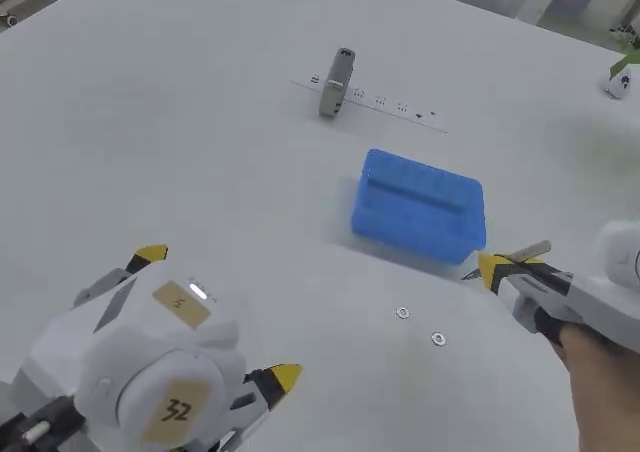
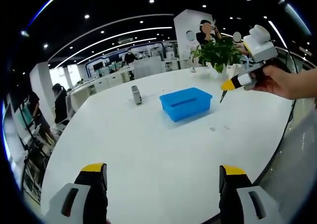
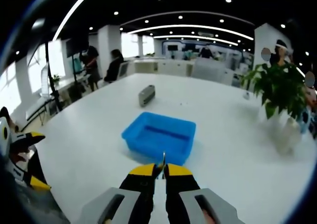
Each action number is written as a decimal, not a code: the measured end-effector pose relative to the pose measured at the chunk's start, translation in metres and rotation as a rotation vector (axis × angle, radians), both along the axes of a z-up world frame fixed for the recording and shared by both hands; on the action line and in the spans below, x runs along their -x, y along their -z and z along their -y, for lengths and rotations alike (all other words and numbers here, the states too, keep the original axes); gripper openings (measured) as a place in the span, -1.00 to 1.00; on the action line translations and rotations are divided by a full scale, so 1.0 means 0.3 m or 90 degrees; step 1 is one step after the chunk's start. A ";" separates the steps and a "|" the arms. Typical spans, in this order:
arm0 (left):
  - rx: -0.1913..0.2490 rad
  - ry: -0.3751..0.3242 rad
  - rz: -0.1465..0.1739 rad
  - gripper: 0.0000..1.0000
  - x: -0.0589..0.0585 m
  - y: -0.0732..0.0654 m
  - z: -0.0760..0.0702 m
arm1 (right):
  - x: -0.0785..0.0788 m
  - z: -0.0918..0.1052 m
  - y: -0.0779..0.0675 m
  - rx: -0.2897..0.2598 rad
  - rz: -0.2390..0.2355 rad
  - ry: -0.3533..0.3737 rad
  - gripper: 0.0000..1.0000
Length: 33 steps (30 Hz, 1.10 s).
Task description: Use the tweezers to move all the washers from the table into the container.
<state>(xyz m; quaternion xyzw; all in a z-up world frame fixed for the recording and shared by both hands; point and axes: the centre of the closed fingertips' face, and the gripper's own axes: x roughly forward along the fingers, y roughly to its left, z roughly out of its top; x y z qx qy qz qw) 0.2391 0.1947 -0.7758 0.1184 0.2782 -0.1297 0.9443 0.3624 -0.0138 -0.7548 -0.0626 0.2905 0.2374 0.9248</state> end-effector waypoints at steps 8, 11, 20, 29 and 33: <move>-0.001 0.000 -0.001 0.92 -0.001 0.002 -0.001 | -0.001 0.012 0.005 0.005 -0.002 0.003 -0.93; -0.001 -0.001 -0.001 0.92 -0.001 0.001 -0.001 | -0.002 0.014 0.008 0.004 -0.003 0.005 -0.93; 0.001 0.002 0.001 0.92 -0.001 0.001 0.002 | -0.016 0.045 0.050 0.000 -0.016 0.013 -0.93; -0.001 0.006 -0.003 0.92 0.000 0.003 0.006 | 0.047 0.031 0.146 -0.006 -0.074 -0.007 -0.93; -0.003 0.007 -0.004 0.92 0.001 0.005 0.007 | 0.067 -0.024 0.172 -0.010 -0.089 -0.030 -0.93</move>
